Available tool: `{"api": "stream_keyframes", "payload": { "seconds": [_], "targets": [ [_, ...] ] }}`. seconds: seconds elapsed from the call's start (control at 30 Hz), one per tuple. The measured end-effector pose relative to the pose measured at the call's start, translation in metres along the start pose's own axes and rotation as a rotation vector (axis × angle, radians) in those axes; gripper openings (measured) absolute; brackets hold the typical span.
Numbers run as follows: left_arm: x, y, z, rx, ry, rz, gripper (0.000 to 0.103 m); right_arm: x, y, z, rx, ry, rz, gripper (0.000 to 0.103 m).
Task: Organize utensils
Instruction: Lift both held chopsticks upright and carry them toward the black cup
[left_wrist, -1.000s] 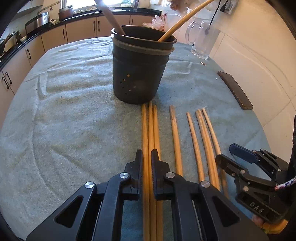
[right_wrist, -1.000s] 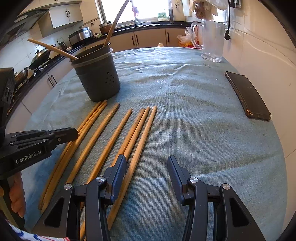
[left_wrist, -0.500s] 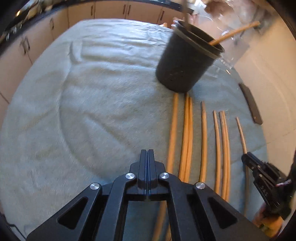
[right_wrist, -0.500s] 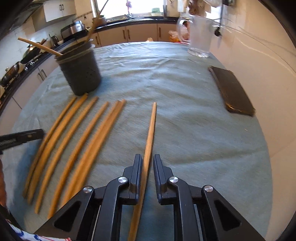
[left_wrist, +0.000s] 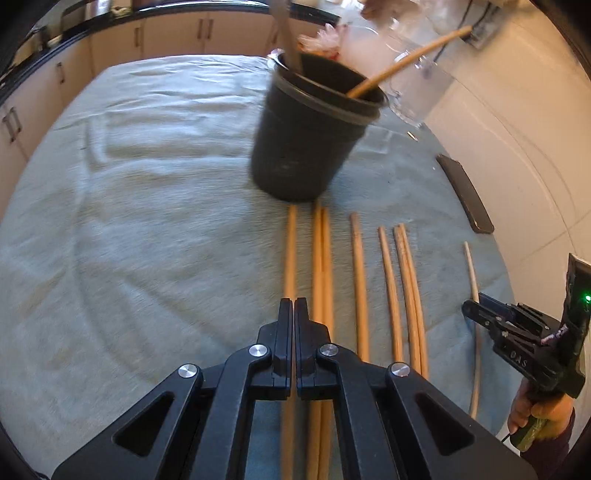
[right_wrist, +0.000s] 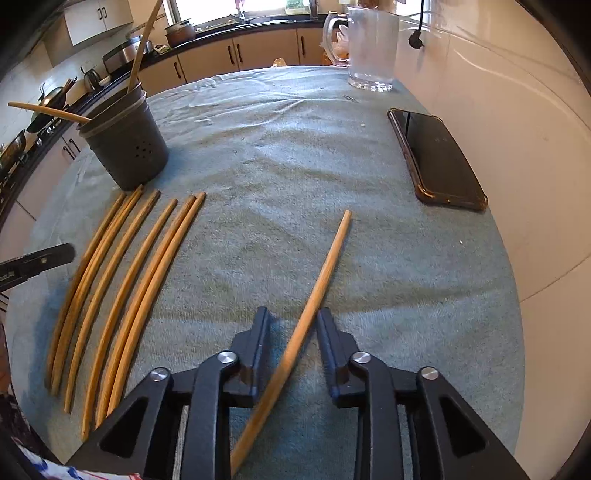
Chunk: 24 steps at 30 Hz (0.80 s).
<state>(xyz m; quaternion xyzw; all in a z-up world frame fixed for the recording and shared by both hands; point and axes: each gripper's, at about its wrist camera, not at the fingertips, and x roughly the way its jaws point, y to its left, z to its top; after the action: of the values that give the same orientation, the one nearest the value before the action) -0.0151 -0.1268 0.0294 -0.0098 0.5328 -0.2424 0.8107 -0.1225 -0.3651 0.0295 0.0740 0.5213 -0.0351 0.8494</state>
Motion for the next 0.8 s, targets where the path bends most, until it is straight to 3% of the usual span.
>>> {"api": "stream_keyframes", "payload": {
  "seconds": [0.17,0.43,0.63,0.8],
  "targets": [
    [0.01,-0.003,0.011,0.04,0.023,-0.015,0.0,0.0,0.007,-0.003,-0.034,-0.014,-0.017,0.036],
    [0.025,-0.004,0.021,0.035,0.056,0.02,0.0,0.003,0.005,0.0,-0.04,-0.025,-0.012,0.036],
    [0.037,-0.01,0.041,0.047,0.074,0.054,0.0,0.007,-0.001,0.012,-0.034,0.03,0.021,0.036],
    [0.042,-0.004,0.05,-0.016,0.073,0.022,0.0,0.015,-0.008,0.03,-0.007,0.075,0.035,0.035]
  ]
}}
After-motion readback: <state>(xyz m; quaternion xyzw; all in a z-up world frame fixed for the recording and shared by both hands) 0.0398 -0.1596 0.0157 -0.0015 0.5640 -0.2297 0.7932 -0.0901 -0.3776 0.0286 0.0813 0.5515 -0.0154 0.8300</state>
